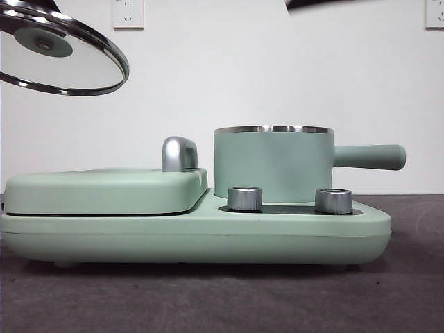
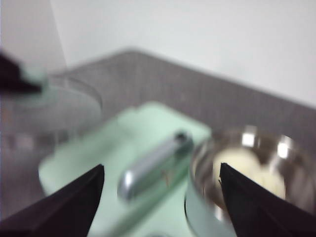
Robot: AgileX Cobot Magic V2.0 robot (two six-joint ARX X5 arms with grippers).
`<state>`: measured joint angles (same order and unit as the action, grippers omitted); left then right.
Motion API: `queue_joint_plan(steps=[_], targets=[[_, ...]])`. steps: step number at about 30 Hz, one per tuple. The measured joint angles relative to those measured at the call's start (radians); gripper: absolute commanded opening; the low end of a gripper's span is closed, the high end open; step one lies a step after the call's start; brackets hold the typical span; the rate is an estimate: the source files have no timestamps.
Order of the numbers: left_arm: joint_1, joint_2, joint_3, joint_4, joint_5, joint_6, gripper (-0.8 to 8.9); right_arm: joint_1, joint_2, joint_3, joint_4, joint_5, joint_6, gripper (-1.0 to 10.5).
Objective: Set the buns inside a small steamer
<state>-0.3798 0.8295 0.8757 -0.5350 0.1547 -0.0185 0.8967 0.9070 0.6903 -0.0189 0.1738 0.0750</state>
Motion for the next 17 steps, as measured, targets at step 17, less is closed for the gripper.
queue_joint_plan(steps=[17], targets=[[-0.015,0.026,0.000,0.046,0.019,-0.005,0.14,0.017,-0.398,-0.093,-0.436,0.249,0.035,3.6]])
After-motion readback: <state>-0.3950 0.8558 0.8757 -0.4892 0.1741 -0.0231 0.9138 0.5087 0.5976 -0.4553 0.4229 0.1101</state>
